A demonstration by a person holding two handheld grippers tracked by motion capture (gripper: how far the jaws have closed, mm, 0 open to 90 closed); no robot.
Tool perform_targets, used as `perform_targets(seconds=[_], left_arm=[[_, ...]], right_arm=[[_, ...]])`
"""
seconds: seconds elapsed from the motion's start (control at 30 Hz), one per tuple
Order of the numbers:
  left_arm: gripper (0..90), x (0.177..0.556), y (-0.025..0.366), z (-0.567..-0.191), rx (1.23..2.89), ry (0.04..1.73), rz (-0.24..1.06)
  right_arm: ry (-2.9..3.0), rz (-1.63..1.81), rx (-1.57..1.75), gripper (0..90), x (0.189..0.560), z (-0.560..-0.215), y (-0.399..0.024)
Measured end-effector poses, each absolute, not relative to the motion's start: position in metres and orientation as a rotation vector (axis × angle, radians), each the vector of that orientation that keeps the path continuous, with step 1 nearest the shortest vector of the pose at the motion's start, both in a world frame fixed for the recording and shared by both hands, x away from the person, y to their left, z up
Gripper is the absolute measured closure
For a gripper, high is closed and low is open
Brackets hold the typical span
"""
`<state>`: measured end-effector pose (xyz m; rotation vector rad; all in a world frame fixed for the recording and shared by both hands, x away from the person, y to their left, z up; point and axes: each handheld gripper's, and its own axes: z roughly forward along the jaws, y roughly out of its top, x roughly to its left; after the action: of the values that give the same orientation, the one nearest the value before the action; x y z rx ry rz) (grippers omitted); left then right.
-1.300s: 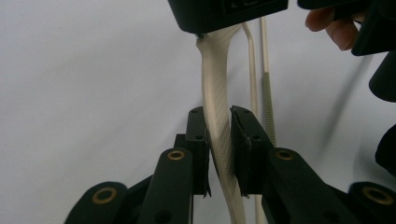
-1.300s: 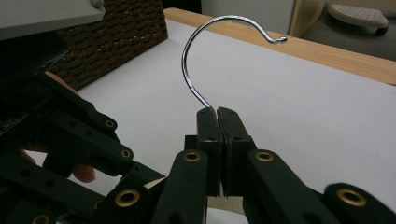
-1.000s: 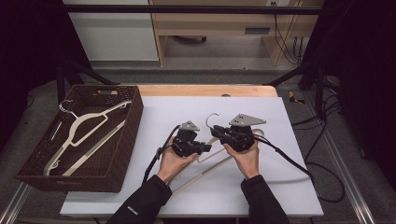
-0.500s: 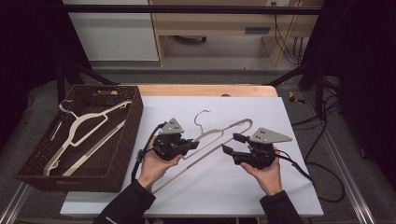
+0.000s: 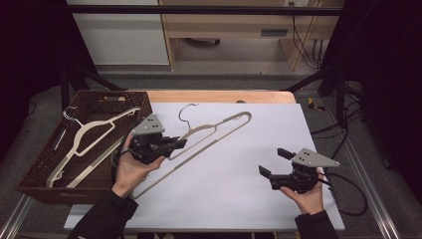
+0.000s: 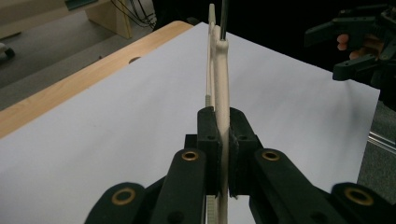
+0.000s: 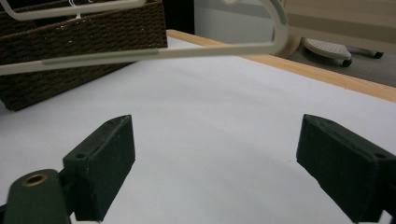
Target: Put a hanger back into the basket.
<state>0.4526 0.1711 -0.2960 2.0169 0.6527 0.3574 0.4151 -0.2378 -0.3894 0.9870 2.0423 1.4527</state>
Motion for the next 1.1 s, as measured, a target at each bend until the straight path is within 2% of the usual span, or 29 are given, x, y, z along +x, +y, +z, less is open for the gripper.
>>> perform_targets(seconds=[0.17, 0.4, 1.1], left_arm=[[86.0, 0.450, 0.193, -0.278, 1.982, 0.639, 0.389], [86.0, 0.454, 0.226, -0.257, 1.971, 0.655, 0.450], [86.0, 0.487, 0.342, -0.249, 1.913, 0.809, 0.544]], right_arm=[[2.021, 1.426, 1.015, 6.7, 0.414, -0.389, -0.242], [2.012, 1.408, 1.036, 6.0, 0.413, -0.390, -0.247], [2.001, 1.388, 1.048, 4.7, 0.415, -0.391, -0.251]])
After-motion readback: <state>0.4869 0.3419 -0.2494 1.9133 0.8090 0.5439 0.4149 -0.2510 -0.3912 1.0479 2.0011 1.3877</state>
